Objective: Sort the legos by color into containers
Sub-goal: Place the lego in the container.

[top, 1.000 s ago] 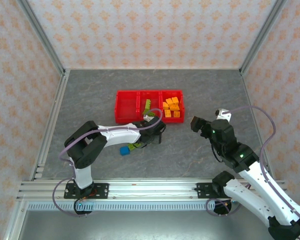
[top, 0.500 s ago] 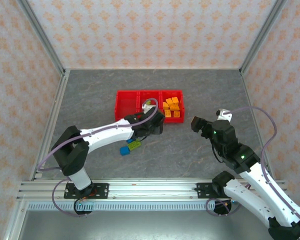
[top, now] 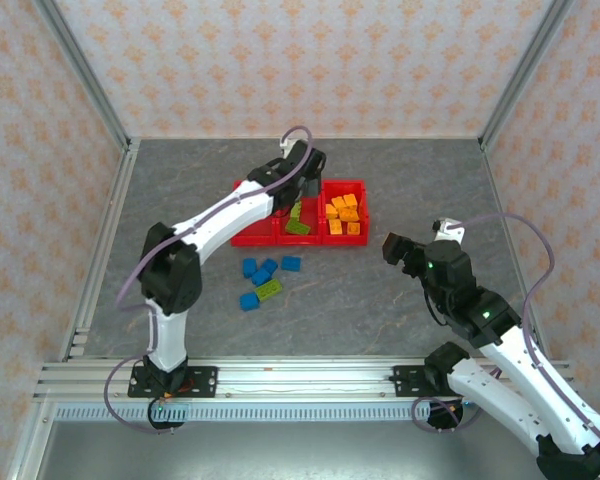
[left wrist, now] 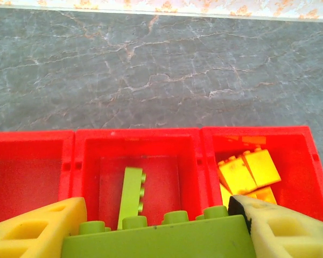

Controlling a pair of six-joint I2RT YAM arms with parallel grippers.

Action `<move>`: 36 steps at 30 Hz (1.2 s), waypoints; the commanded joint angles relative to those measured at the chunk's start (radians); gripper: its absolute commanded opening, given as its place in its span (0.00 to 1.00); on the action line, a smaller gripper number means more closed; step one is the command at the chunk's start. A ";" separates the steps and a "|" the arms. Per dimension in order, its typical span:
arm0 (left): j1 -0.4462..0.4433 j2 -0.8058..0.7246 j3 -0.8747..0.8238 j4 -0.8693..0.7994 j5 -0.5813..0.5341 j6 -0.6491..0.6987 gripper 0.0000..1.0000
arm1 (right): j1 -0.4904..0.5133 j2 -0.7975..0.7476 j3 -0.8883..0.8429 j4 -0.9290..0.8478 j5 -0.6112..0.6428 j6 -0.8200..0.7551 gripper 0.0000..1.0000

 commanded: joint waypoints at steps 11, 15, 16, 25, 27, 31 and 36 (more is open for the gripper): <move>0.049 0.170 0.105 -0.019 0.029 0.046 0.51 | -0.003 -0.008 -0.009 0.016 -0.008 -0.015 1.00; 0.053 0.134 0.034 0.049 0.055 0.038 0.56 | -0.003 -0.008 -0.009 0.016 -0.012 -0.016 1.00; 0.053 0.124 0.026 0.054 0.056 0.034 0.57 | -0.003 -0.009 -0.009 0.017 -0.012 -0.016 1.00; 0.052 -0.022 -0.050 0.085 0.042 0.029 0.85 | -0.003 -0.010 -0.009 0.016 -0.016 -0.016 1.00; 0.053 -0.075 -0.074 0.089 0.050 0.038 0.86 | -0.003 -0.010 -0.010 0.019 -0.016 -0.016 1.00; 0.052 -0.187 -0.116 0.061 0.047 0.052 0.97 | -0.003 -0.008 -0.009 0.019 -0.018 -0.018 1.00; 0.042 -0.346 -0.257 0.039 0.016 0.048 1.00 | -0.003 -0.007 -0.011 0.021 -0.018 -0.018 1.00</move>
